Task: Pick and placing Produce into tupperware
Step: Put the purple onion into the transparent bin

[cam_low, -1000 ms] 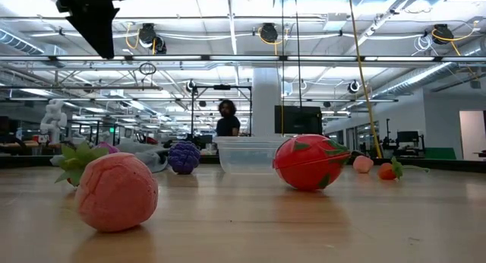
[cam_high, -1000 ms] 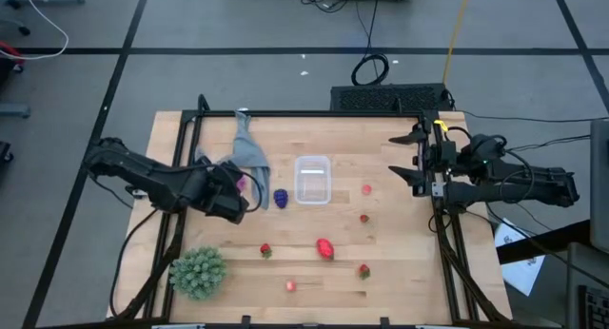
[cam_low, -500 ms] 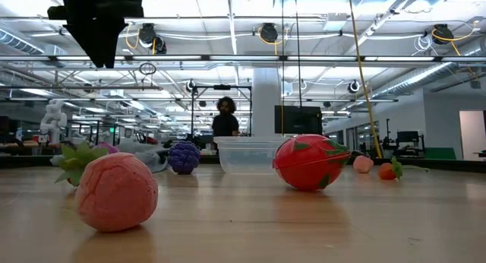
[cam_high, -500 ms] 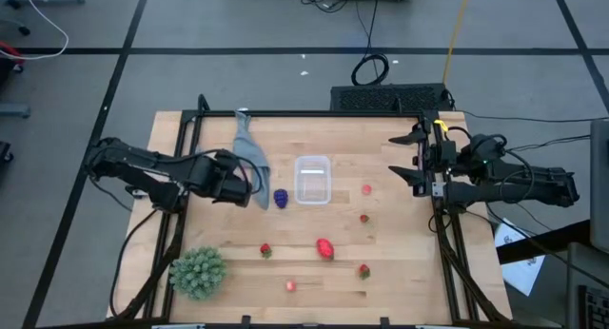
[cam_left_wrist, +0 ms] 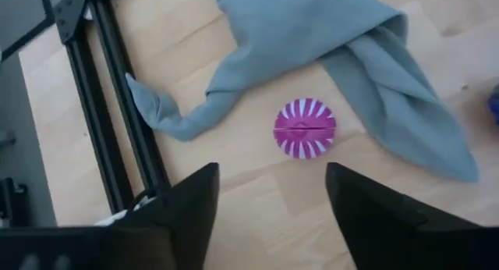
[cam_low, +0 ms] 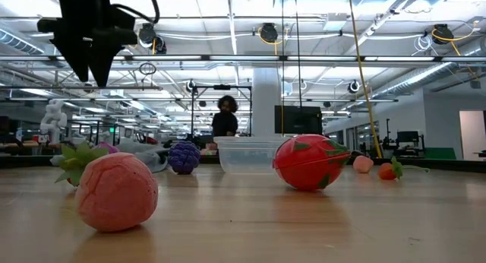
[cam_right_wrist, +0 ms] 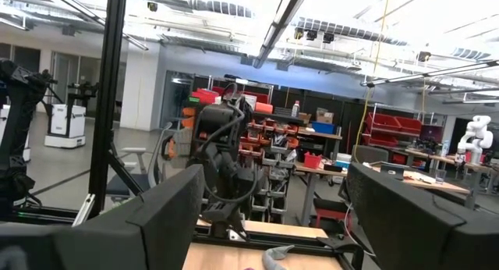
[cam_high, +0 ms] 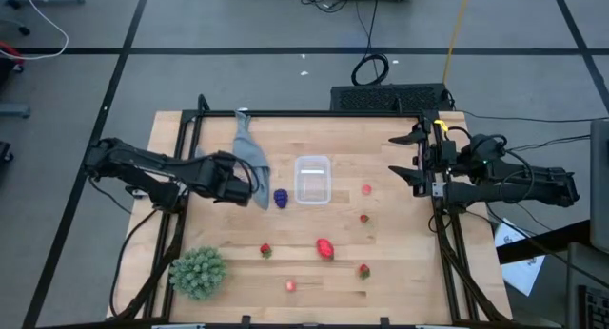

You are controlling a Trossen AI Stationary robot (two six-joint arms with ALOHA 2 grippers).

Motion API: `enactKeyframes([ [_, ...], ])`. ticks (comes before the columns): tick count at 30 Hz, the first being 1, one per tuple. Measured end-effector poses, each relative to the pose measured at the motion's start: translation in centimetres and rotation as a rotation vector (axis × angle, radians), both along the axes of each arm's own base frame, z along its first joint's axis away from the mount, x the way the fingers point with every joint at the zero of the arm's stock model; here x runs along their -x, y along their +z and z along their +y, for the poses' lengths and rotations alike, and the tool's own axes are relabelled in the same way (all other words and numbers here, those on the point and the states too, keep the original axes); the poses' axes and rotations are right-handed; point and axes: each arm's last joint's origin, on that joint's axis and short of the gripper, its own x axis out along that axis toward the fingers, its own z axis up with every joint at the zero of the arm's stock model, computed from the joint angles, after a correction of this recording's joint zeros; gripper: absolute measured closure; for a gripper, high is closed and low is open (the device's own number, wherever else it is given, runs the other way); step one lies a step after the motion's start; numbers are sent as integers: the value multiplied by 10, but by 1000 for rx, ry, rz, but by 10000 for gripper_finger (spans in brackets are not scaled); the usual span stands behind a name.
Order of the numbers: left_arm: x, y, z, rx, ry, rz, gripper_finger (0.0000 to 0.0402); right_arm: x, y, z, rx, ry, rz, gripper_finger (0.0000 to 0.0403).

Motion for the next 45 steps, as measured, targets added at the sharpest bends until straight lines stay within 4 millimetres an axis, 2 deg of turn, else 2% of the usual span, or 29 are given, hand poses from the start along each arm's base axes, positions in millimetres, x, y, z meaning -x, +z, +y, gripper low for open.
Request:
enactKeyframes([
  [7, -7, -9, 2, 46, 30, -73, 73, 0, 0, 0, 0, 0, 0, 94],
  [14, -16, -22, 6, 84, -31, -135, 41, 0, 0, 0, 0, 1, 2, 94],
  [23, -4, -50, 17, 96, 14, -56, 41, 0, 0, 0, -10, 3, 1, 94],
  [33, -8, -69, 32, 118, -28, -110, 41, 0, 0, 0, -1, 1, 1, 94],
  [38, -4, -78, 39, 141, -3, -93, 41, 0, -1, 0, -1, 1, 7, 94],
  [45, -3, -85, 41, 166, 0, -117, 41, 0, -1, 0, -1, 1, 9, 94],
])
